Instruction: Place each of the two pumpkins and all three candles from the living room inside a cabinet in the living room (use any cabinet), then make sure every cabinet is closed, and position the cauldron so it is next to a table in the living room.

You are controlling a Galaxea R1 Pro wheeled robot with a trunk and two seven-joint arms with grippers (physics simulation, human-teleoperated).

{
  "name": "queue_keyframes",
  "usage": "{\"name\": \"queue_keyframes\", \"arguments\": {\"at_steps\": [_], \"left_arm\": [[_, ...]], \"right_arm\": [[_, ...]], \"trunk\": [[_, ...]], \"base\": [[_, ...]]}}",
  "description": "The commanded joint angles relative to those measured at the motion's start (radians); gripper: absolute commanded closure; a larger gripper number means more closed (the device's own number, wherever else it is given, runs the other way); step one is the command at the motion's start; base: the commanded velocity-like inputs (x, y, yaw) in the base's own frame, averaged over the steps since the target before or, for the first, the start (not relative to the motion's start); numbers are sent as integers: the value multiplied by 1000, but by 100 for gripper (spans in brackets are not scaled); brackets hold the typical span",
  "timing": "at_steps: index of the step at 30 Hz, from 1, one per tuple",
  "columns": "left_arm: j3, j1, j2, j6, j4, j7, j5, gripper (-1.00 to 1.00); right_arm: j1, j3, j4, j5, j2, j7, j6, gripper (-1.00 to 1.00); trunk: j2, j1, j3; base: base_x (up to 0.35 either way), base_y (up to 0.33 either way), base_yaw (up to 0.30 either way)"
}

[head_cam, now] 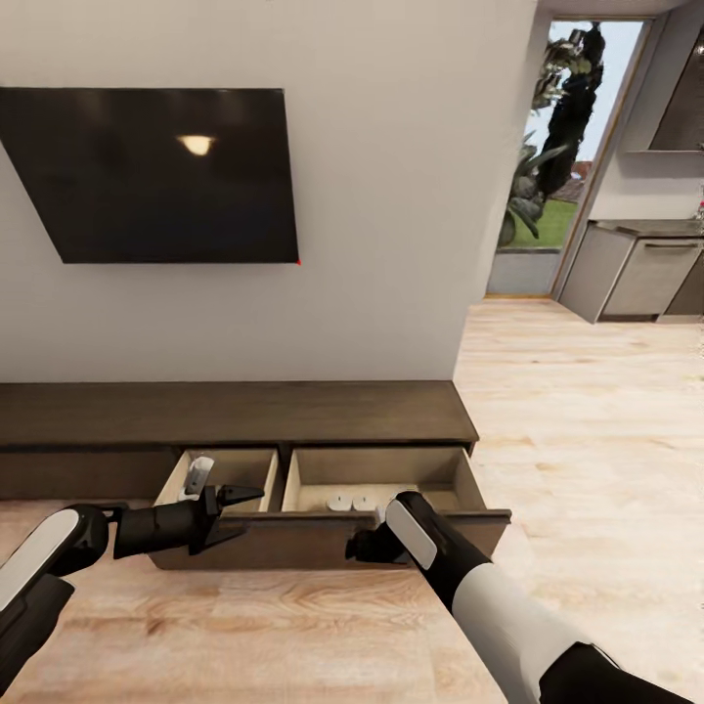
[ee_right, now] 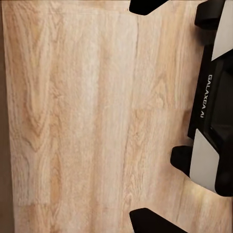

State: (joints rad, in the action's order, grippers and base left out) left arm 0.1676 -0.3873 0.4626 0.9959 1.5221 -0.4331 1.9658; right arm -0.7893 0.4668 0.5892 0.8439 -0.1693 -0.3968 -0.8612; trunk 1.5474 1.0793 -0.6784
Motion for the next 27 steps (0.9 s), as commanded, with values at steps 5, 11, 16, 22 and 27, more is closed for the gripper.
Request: {"name": "queue_keyframes", "arguments": {"at_steps": [5, 11, 16, 22, 27], "left_arm": [[0, -1, 1, 0, 0, -11, 5, -100], [0, -1, -3, -2, -2, -23, -12, -100], [1, -2, -11, -4, -58, -73, -123, -100], [13, -2, -36, -13, -178, -83, -428, -100], [42, -2, -154, -61, -290, -77, -722, -100]], "right_arm": [[-1, 4, 1, 10, 4, -10, -1, -100], [-1, 6, -1, 8, 7, -8, 5, -100], [0, 12, 1, -7, 10, -10, 18, -100], [19, 13, -7, -35, 11, -11, 161, -100], [82, 13, -16, -96, 11, -9, 289, -100]], "trunk": [[1, -1, -1], [1, -1, -1], [1, -1, -1], [1, -1, -1], [1, -1, -1]], "base": [[-299, 0, 0], [-232, 0, 0], [-33, 0, 0], [-3, 0, 0], [0, 0, 0]]}}
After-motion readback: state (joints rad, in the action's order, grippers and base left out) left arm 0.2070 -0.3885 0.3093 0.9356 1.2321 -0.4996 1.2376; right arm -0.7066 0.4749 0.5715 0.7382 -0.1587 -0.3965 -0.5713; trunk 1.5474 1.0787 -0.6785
